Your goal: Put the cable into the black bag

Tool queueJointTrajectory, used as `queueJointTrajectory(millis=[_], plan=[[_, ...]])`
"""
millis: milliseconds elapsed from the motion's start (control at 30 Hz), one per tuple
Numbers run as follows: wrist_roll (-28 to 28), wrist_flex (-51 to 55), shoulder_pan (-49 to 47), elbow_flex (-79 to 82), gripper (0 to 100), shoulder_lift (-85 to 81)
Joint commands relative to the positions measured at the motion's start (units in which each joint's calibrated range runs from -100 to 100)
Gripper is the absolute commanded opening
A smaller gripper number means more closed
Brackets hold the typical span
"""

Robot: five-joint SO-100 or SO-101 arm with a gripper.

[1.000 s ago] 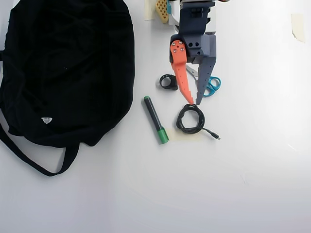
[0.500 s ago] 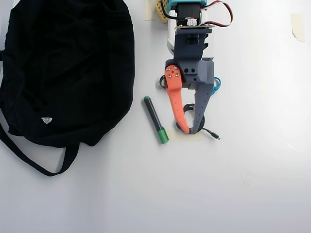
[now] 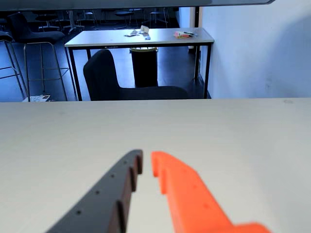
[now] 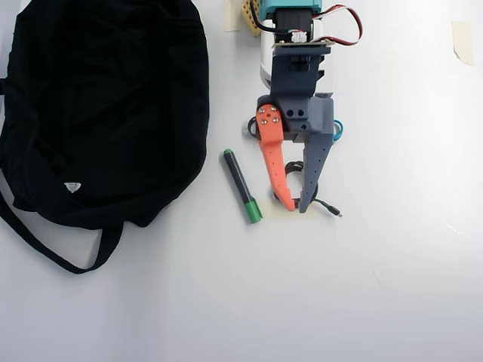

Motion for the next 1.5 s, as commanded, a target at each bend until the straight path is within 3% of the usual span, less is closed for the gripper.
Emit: queueJointTrajectory(millis=[0,1467], plan=[[0.5,-0.8,0.5,-2.0,2,-1.3],[0.4,-0.7,-0.2,-0.1,2,-1.5]])
